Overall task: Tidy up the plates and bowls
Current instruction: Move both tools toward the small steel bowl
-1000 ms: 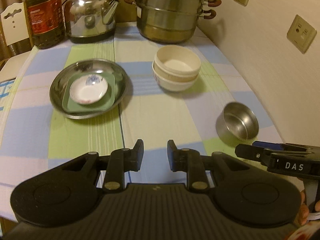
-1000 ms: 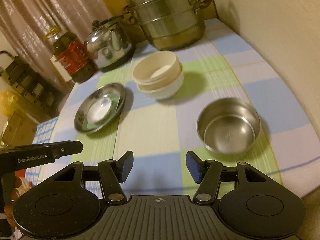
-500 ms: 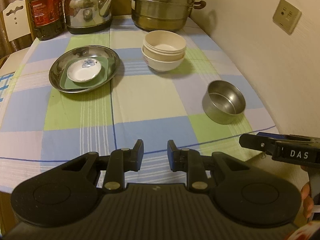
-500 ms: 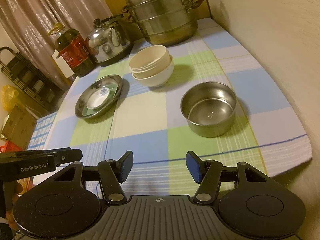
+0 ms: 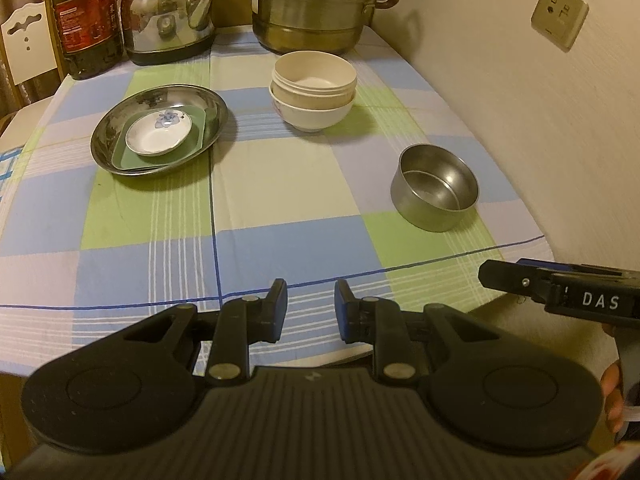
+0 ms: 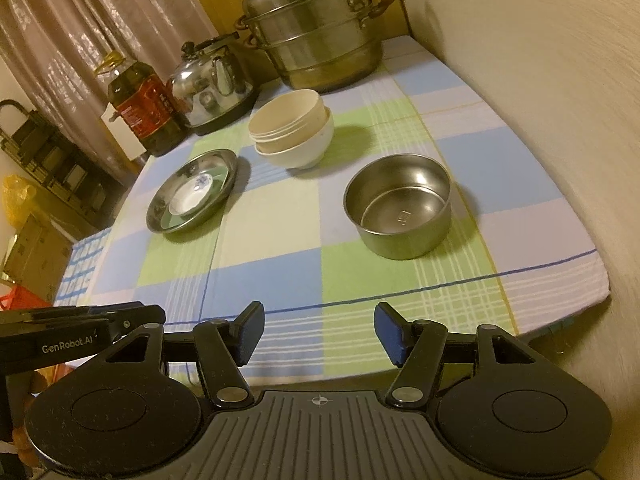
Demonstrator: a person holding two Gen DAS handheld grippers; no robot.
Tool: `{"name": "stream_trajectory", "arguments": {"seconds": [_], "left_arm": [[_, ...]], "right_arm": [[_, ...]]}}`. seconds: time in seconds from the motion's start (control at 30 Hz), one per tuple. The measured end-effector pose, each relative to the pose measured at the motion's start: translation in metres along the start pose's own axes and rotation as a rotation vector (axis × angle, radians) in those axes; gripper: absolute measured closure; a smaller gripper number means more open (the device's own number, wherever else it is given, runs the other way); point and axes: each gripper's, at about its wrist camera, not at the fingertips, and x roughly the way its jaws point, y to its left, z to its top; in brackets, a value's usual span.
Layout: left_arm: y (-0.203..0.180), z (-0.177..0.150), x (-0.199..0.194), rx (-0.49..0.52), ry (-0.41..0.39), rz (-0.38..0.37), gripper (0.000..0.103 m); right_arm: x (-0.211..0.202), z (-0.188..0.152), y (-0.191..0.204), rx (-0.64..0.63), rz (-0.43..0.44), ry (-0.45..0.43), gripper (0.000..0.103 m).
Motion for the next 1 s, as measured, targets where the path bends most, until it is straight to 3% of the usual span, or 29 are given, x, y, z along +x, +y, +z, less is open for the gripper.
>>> {"name": "stream_trajectory", "arguments": {"seconds": [0.13,0.4,1.0], "left_arm": [[0.0,0.001,0.004,0.007,0.013,0.0,0.081],[0.0,0.006,0.012,0.027,0.028,-0.011,0.08],[-0.01,0.037,0.048,0.093,0.049,-0.075,0.078]], "right_arm": [[-0.001,-0.001,-0.004,0.019,-0.009,-0.006,0.028],[0.001,-0.001,-0.011,0.073,-0.019,-0.006,0.022],[0.026,0.013,-0.014,0.049,-0.157,0.064,0.022]]}}
